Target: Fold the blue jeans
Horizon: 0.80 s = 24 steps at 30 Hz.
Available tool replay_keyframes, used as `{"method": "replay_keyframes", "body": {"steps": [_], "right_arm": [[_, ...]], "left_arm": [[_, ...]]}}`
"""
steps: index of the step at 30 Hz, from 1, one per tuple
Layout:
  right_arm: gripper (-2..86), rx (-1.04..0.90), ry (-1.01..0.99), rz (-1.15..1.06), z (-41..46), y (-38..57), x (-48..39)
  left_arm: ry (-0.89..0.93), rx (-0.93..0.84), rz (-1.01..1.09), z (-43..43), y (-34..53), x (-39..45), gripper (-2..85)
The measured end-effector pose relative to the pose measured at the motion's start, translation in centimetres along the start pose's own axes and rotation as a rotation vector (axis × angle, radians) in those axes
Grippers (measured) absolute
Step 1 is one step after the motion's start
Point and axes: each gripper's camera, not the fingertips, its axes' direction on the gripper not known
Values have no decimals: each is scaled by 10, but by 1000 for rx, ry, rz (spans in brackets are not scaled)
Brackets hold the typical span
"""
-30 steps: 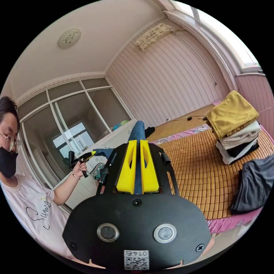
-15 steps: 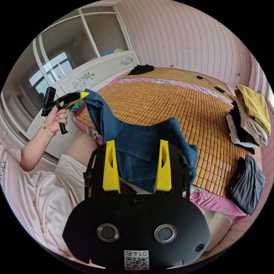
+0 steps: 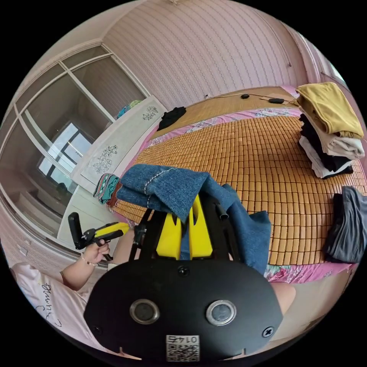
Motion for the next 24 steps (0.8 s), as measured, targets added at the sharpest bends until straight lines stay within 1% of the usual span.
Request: {"method": "replay_keyframes", "body": {"steps": [2,4,6,7,8,9,10,11,12,14,16,18,19,21,22,24], "right_arm": [[12,109,-26,9,-60,1,22],[11,188,10,-31,-108,1,24],[11,260,63,-78,-157,2,21],[11,305,102,-106,-188,3,17],[12,343,146,-130,-217,4,13],[12,361,169,-139,-231,4,12],[13,397,211,-156,-257,6,10],[13,429,243,-166,-280,7,10],[13,441,253,-167,-291,8,11],[14,480,272,-161,-329,6,18],[14,496,299,-168,-349,2,22],[15,492,323,-175,-358,-9,26],[16,495,303,-160,-360,-17,31],[17,531,213,-125,-358,-28,44],[18,570,144,-103,-355,-35,56],[18,632,30,-70,-351,-43,79]], "left_arm": [[10,-52,4,24,-3,7,53],[-42,-94,57,42,-10,22,87],[-69,-188,73,66,-24,35,157],[-64,-228,72,73,-27,37,158],[-77,-319,93,88,-33,42,159],[-145,-399,122,100,-35,47,141],[-153,-429,147,104,-36,49,132],[-144,-442,173,102,-37,53,100],[-96,-435,186,91,-40,55,72],[-14,-375,197,62,-45,58,46],[-20,-288,243,23,-54,61,42],[-39,-159,260,-41,-75,54,39],[-49,-117,260,-60,-82,51,39],[-145,50,251,-139,-111,32,37],[-179,93,246,-160,-118,25,37],[-289,262,175,-245,-137,-9,38]]}}
